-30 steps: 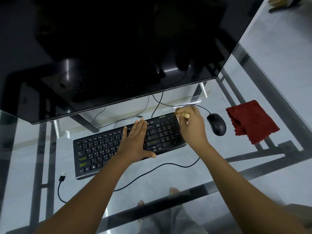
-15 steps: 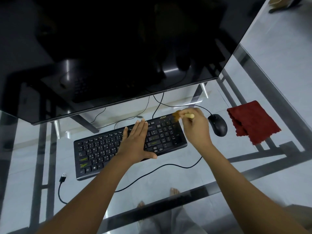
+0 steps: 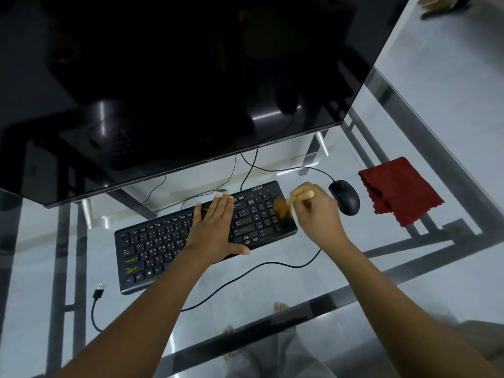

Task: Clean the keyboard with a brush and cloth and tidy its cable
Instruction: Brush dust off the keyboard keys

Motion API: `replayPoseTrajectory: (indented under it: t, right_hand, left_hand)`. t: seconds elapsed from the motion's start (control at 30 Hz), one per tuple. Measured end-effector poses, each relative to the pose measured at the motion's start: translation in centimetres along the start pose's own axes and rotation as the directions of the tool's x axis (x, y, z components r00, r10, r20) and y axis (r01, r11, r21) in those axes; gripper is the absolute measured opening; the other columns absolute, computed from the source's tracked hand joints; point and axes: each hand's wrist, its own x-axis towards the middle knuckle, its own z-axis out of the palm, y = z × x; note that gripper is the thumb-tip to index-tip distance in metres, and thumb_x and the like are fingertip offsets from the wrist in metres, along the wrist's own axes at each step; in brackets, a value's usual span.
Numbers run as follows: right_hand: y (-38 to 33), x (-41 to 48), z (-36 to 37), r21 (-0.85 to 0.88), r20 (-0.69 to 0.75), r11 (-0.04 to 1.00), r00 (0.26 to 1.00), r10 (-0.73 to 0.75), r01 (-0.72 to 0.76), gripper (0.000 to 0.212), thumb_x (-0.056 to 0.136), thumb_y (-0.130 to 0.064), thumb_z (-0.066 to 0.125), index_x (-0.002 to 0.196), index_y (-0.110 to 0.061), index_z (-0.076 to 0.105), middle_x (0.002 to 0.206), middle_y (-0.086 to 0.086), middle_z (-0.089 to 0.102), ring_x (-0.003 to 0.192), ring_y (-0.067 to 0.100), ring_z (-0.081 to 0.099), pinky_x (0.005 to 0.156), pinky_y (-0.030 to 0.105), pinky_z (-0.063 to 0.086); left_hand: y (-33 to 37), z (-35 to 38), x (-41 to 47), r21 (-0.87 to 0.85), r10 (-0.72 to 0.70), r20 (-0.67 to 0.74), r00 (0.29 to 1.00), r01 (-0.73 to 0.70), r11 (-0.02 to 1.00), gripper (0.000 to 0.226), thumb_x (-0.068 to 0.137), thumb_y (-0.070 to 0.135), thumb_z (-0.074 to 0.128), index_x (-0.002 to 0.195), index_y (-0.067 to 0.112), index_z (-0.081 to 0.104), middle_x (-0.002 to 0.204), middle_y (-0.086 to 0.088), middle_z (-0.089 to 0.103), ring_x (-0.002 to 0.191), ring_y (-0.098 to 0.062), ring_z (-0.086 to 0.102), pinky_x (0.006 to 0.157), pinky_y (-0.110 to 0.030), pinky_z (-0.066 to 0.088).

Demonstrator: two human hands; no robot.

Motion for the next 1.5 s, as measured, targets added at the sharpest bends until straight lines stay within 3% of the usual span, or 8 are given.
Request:
replayPoseTrajectory:
  t: [0.17,0.3,0.5,0.77,0.87,1.0,1.33,1.5]
  right_hand:
    - [-0.9,1.3,1.2,0.163,0.206,0.983,0.977,0.046,-0.081,0.014,0.093,-0.008,0.058,0.091,-0.020,0.066,0.091,-0.004,0.071,0.083,0.007,0.068,0.082,0.023,0.055]
    - [-2.0,1.5,2.8,0.130,-0.058,0.990,0.997,-0.048,0.056,0.020,0.090,0.001,0.059,0.093,-0.014,0.071,0.103,-0.003,0.060,0.089,-0.016,0.055,0.081,-0.002,0.037]
    - [-4.2,-0.5,5.8,0.161,0.364,0.985,0.924,-0.116,0.060,0.009,0.094,-0.013,0.058,0.093,-0.015,0.067,0.091,-0.008,0.070,0.083,0.003,0.066,0.080,0.023,0.053]
    - [-6.2,-3.4,8.1,0.145,0.505,0.980,0.841,-0.193,0.137,0.010,0.094,-0.013,0.057,0.093,-0.015,0.066,0.089,-0.005,0.073,0.083,0.005,0.068,0.079,0.025,0.055]
    - [-6.6,-3.8,8.7,0.172,0.326,0.948,0.893,-0.310,0.267,0.011,0.092,-0.011,0.059,0.097,-0.014,0.068,0.100,-0.003,0.067,0.092,0.006,0.063,0.084,0.018,0.050]
    - [-7.4,-4.5,9.5,0.148,0.570,0.988,0.812,-0.123,0.046,0.011,0.092,-0.016,0.058,0.090,-0.023,0.066,0.088,-0.004,0.072,0.082,0.021,0.069,0.074,0.038,0.058]
    - [-9.7,-1.6,11.0,0.066,0.143,0.992,0.983,-0.119,0.110,0.012,0.094,-0.010,0.055,0.086,-0.015,0.064,0.088,0.000,0.069,0.079,0.014,0.063,0.071,0.023,0.049]
    - [-10.9,-1.0,12.6,0.185,0.446,0.963,0.890,0.094,-0.195,0.010,0.097,-0.013,0.055,0.094,-0.012,0.064,0.091,0.006,0.072,0.086,0.024,0.072,0.078,0.032,0.060]
  left_hand:
    - [-0.2,0.6,-0.8,-0.007,-0.042,-0.064,0.997,0.042,0.999,0.126,0.066,0.083,0.051,0.153,0.015,-0.011,0.161,-0.007,-0.012,0.147,-0.028,-0.017,0.118,-0.051,-0.010]
    - [-1.2,0.7,-1.9,-0.048,-0.066,-0.129,0.989,0.060,0.997,0.122,0.069,0.082,0.050,0.153,0.014,-0.009,0.162,-0.008,-0.009,0.147,-0.023,-0.017,0.117,-0.051,-0.010]
    - [-3.9,0.7,-4.0,-0.078,-0.119,-0.183,0.976,0.106,0.991,0.124,0.067,0.082,0.051,0.153,0.013,-0.004,0.162,-0.006,-0.004,0.148,-0.022,-0.012,0.117,-0.052,-0.008]
    - [-7.5,1.6,-7.6,-0.135,-0.200,-0.246,0.948,0.171,0.976,0.124,0.063,0.082,0.051,0.153,0.009,0.008,0.161,-0.010,0.008,0.149,-0.025,-0.001,0.116,-0.054,-0.002]
    - [-9.2,2.2,-9.2,-0.191,-0.219,-0.254,0.942,0.173,0.966,0.124,0.063,0.083,0.050,0.153,0.010,0.005,0.162,-0.008,0.004,0.149,-0.022,-0.006,0.116,-0.052,-0.004]
    - [-11.8,3.1,-11.3,-0.233,-0.247,-0.263,0.933,0.187,0.954,0.127,0.061,0.090,0.039,0.153,0.010,0.004,0.162,-0.008,0.001,0.149,-0.021,-0.007,0.118,-0.053,-0.002]
    - [-15.4,5.5,-14.2,-0.464,-0.342,-0.261,0.903,0.193,0.864,0.132,0.055,0.096,0.038,0.154,0.019,-0.003,0.163,-0.001,0.002,0.149,-0.017,-0.004,0.115,-0.055,-0.001]
    - [-15.5,5.9,-14.3,-0.573,-0.312,-0.295,0.903,0.094,0.814,0.124,0.061,0.082,0.058,0.152,0.030,-0.007,0.161,0.003,0.012,0.149,-0.014,0.005,0.119,-0.052,0.006]
